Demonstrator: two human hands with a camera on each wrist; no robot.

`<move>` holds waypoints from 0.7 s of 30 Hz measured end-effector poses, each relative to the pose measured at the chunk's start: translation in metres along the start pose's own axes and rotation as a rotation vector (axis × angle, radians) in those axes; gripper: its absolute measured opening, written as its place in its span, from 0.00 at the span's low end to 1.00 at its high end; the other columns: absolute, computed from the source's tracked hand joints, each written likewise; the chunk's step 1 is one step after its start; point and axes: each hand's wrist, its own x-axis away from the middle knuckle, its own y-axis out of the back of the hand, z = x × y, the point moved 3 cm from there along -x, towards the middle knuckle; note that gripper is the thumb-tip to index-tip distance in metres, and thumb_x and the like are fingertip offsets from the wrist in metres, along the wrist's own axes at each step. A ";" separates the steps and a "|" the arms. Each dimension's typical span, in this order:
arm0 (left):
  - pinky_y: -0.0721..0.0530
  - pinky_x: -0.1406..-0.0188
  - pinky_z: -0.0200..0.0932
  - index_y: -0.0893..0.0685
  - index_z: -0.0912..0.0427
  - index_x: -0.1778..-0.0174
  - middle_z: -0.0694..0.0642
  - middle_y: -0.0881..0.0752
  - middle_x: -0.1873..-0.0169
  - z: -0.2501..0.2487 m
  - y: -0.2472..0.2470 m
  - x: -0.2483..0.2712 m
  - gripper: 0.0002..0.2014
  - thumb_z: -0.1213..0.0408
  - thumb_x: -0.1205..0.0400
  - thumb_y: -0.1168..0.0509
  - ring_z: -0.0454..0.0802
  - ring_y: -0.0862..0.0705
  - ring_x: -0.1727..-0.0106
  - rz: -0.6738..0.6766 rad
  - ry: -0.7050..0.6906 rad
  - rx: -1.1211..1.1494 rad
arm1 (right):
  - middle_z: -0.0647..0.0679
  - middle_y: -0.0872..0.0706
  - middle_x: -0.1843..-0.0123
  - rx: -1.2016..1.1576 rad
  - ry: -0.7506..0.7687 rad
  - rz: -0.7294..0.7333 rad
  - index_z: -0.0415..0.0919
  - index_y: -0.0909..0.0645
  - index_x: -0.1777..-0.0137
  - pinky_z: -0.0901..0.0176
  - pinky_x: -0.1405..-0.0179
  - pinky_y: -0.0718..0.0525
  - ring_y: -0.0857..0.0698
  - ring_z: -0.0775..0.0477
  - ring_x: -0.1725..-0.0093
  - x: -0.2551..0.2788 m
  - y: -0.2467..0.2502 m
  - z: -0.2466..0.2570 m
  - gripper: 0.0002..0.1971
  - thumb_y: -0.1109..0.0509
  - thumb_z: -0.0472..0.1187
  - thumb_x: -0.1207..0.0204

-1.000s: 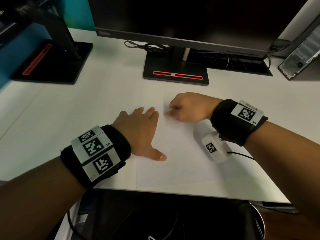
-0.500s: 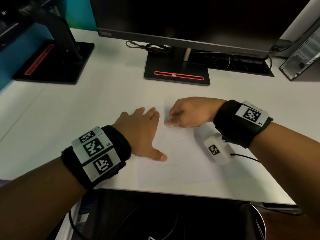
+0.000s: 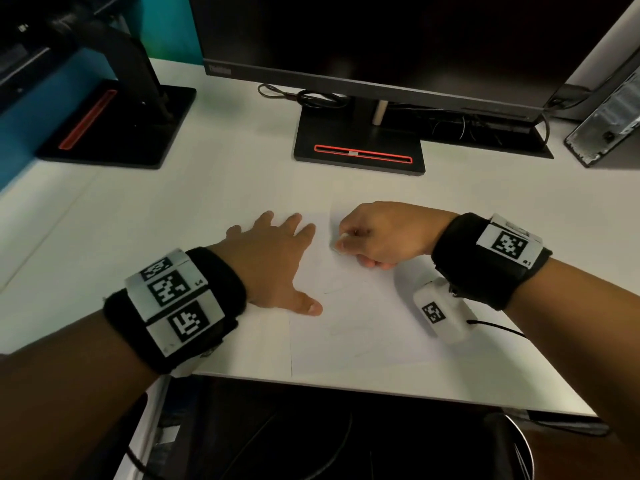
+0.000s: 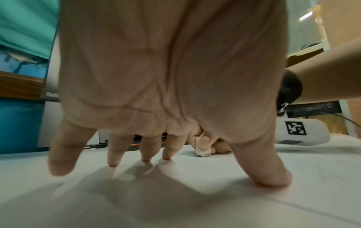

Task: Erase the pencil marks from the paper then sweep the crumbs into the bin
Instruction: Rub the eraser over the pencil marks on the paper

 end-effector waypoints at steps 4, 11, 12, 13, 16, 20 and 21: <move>0.39 0.18 0.69 0.63 0.48 0.12 0.51 0.63 0.12 -0.002 0.002 -0.003 0.63 0.26 0.31 0.31 0.64 0.60 0.12 0.036 0.002 0.006 | 0.45 0.11 0.65 0.024 -0.038 -0.075 0.42 0.18 0.63 0.56 0.63 0.18 0.18 0.48 0.70 -0.006 0.013 -0.003 0.20 0.37 0.51 0.13; 0.38 0.18 0.66 0.63 0.49 0.12 0.53 0.63 0.12 -0.003 0.002 -0.003 0.63 0.28 0.30 0.30 0.66 0.60 0.13 0.052 -0.009 0.010 | 0.45 0.13 0.66 -0.002 -0.038 0.038 0.39 0.16 0.60 0.56 0.65 0.18 0.20 0.48 0.70 -0.003 0.011 -0.002 0.20 0.36 0.52 0.14; 0.38 0.18 0.66 0.63 0.49 0.12 0.53 0.63 0.12 -0.003 0.002 -0.003 0.63 0.28 0.30 0.30 0.66 0.60 0.13 0.053 -0.007 0.008 | 0.45 0.12 0.64 0.027 -0.035 -0.016 0.39 0.16 0.60 0.55 0.62 0.18 0.19 0.47 0.68 -0.004 0.014 -0.003 0.20 0.37 0.52 0.14; 0.39 0.18 0.66 0.63 0.49 0.12 0.52 0.63 0.12 -0.003 0.002 -0.003 0.63 0.27 0.30 0.30 0.66 0.60 0.13 0.053 -0.005 0.007 | 0.45 0.12 0.64 0.049 -0.017 -0.052 0.40 0.16 0.60 0.54 0.60 0.18 0.18 0.47 0.66 -0.004 0.014 -0.002 0.20 0.37 0.52 0.13; 0.39 0.18 0.66 0.64 0.49 0.12 0.52 0.63 0.12 -0.002 0.002 -0.004 0.63 0.27 0.30 0.30 0.66 0.61 0.13 0.057 -0.004 0.005 | 0.50 0.16 0.69 0.029 0.032 0.031 0.42 0.19 0.63 0.56 0.64 0.19 0.22 0.51 0.72 -0.001 0.004 0.001 0.19 0.36 0.52 0.13; 0.39 0.17 0.66 0.64 0.49 0.12 0.52 0.64 0.12 -0.003 0.003 -0.004 0.63 0.27 0.30 0.31 0.66 0.61 0.13 0.057 -0.003 -0.001 | 0.45 0.16 0.67 0.054 -0.002 -0.027 0.39 0.18 0.62 0.56 0.64 0.20 0.20 0.48 0.68 -0.003 0.014 -0.004 0.21 0.37 0.54 0.14; 0.39 0.18 0.66 0.64 0.49 0.12 0.52 0.64 0.12 -0.003 0.003 -0.003 0.63 0.27 0.30 0.31 0.66 0.61 0.13 0.057 -0.002 -0.001 | 0.47 0.16 0.66 0.095 0.027 -0.068 0.41 0.20 0.63 0.56 0.63 0.22 0.20 0.47 0.65 -0.004 0.014 -0.001 0.21 0.38 0.55 0.13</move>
